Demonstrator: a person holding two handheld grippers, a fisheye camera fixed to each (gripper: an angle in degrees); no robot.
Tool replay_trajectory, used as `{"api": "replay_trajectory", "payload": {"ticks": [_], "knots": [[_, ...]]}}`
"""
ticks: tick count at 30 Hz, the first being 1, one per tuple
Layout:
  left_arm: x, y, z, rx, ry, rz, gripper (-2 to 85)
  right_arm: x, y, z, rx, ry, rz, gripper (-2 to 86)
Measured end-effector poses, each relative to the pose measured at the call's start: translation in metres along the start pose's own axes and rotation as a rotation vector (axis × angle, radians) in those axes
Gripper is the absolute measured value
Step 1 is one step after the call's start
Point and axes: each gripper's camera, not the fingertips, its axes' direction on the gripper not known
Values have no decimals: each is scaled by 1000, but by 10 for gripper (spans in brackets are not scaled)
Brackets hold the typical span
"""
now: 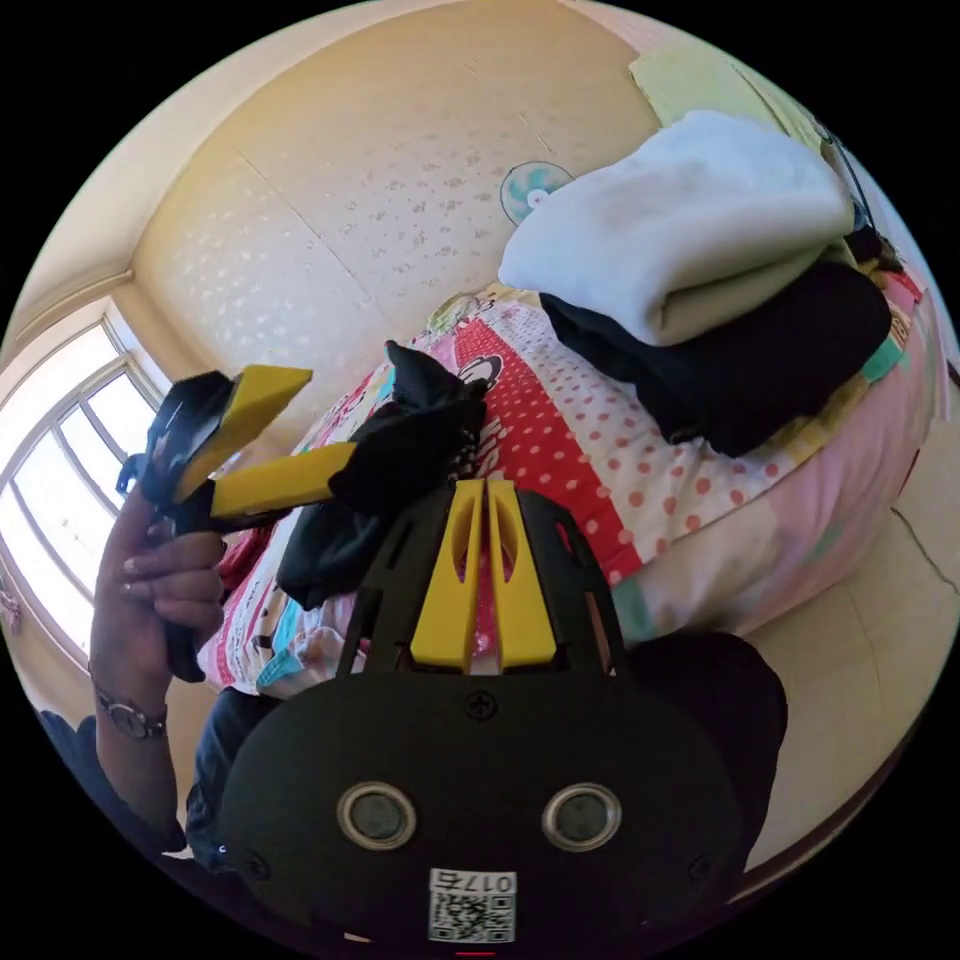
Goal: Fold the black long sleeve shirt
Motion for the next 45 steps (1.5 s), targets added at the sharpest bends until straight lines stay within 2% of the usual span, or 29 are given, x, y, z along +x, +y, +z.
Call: {"api": "replay_trajectory", "payload": {"ticks": [4, 6, 8, 9, 13, 18, 22, 26, 31, 33, 35, 37, 41, 45], "knots": [[-6, 41, -43, 214, -139, -30, 94, 31, -11, -8, 2, -73, 77, 8], [-19, 72, -75, 381, -270, -141, 108, 41, -17, -12, 12, -109, 103, 11], [-39, 91, -88, 460, -302, -258, 140, 49, -26, -17, 22, -136, 108, 20], [-60, 100, -89, 457, -248, -351, 159, 51, -28, -18, 23, -140, 109, 22], [-103, 117, -68, 428, -109, -477, 164, 63, -40, -44, 87, -137, 139, 60], [-114, 128, -37, 469, -20, -500, 91, 89, -53, -71, 51, -222, 239, 89], [-104, 130, -33, 486, 103, -446, 68, 127, -51, -102, 6, -428, 472, 116], [-65, 133, -31, 411, 50, -351, 65, 142, -32, -129, -119, -621, 661, 155], [-27, 151, -21, 363, 17, -259, 63, 139, -22, -115, -192, -883, 815, 171], [-8, 161, -23, 361, -9, -218, 61, 138, -32, -106, -212, -906, 807, 151], [10, 170, -33, 390, -24, -184, 59, 134, -46, -109, -232, -907, 793, 79], [32, 178, -47, 431, -4, -116, 58, 120, -59, -129, -200, -988, 720, 45], [88, 189, -75, 500, 7, 80, 59, 71, -84, -197, -113, -1013, 429, 17], [96, 164, -67, 483, -23, 54, 59, 62, -106, -204, -131, -906, 328, 8]]}}
